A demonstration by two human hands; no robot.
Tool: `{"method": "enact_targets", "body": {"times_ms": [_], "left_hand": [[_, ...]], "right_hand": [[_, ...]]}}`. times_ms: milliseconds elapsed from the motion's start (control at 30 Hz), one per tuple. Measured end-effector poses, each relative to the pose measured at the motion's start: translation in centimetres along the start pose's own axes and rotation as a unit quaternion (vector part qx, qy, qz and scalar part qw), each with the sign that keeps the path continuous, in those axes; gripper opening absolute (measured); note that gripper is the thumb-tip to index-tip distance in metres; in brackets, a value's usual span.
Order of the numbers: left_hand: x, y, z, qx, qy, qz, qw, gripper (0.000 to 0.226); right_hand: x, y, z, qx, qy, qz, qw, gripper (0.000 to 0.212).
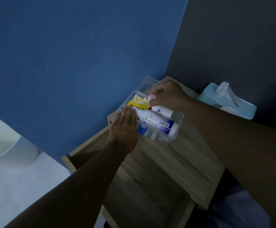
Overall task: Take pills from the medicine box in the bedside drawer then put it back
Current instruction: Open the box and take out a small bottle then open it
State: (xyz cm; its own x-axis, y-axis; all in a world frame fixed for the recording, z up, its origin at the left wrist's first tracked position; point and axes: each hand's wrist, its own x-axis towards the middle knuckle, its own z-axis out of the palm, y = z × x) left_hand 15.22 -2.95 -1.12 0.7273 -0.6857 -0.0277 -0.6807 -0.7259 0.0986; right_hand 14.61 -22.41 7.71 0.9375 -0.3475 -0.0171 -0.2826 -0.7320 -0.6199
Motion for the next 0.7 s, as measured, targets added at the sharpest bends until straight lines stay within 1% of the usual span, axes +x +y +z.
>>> {"method": "enact_targets", "body": {"times_ms": [67,100,133,167,200,233,267,300,333,367,400,467,533,633,700], "left_hand": [[0.1,0.3,-1.4,-0.011,-0.020,-0.003,1.000,0.079],[0.0,0.5,-2.2,-0.052,-0.003,-0.005,0.999,0.077],[-0.2,0.8,-3.1,-0.124,0.034,-0.012,0.992,0.072],[-0.4,1.3,-3.9,-0.224,0.080,-0.029,0.971,0.063],[-0.7,1.9,-4.9,-0.342,0.118,-0.055,0.931,0.052],[-1.0,2.6,-5.8,-0.468,0.135,-0.089,0.869,0.040],[-1.5,3.5,-6.9,-0.592,0.127,-0.120,0.786,0.032],[-2.0,4.4,-7.9,-0.691,0.110,-0.139,0.701,0.029],[-2.7,5.3,-8.7,-0.757,0.092,-0.142,0.631,0.031],[-3.3,6.0,-9.4,-0.797,0.077,-0.133,0.584,0.035],[-3.9,6.8,-10.0,-0.822,0.064,-0.118,0.553,0.039],[-5.1,8.2,-11.1,-0.850,0.052,-0.099,0.515,0.040],[-5.9,9.4,-12.1,-0.870,0.054,-0.110,0.477,0.038],[-6.7,10.9,-13.3,-0.889,0.050,-0.118,0.439,0.042],[-7.2,11.8,-13.9,-0.903,0.037,-0.115,0.412,0.039]], "right_hand": [[-1.3,-0.6,-1.6,0.008,-0.019,-0.010,1.000,0.029],[-2.0,-0.9,-2.4,0.009,-0.026,-0.016,0.999,0.028],[-2.8,-1.2,-3.1,0.010,-0.030,-0.023,0.999,0.027],[-3.6,-1.5,-3.7,0.015,-0.031,-0.030,0.999,0.025],[-4.3,-1.8,-4.2,0.023,-0.033,-0.037,0.999,0.026],[-5.1,-2.1,-4.7,0.032,-0.033,-0.044,0.998,0.028],[-5.8,-2.5,-5.2,0.038,-0.035,-0.052,0.997,0.032],[-6.6,-2.9,-5.8,0.039,-0.040,-0.063,0.996,0.035],[-7.4,-3.2,-6.3,0.038,-0.049,-0.077,0.995,0.037],[-8.2,-3.6,-6.9,0.037,-0.057,-0.092,0.993,0.038],[-9.1,-3.9,-7.6,0.033,-0.062,-0.108,0.992,0.037],[-10.8,-4.6,-8.8,0.009,-0.056,-0.147,0.988,0.035],[-12.4,-5.3,-9.9,-0.027,-0.037,-0.192,0.980,0.031],[-14.3,-5.8,-11.5,-0.067,-0.006,-0.238,0.969,0.022],[-15.4,-5.9,-12.2,-0.103,0.006,-0.271,0.957,0.021]]}}
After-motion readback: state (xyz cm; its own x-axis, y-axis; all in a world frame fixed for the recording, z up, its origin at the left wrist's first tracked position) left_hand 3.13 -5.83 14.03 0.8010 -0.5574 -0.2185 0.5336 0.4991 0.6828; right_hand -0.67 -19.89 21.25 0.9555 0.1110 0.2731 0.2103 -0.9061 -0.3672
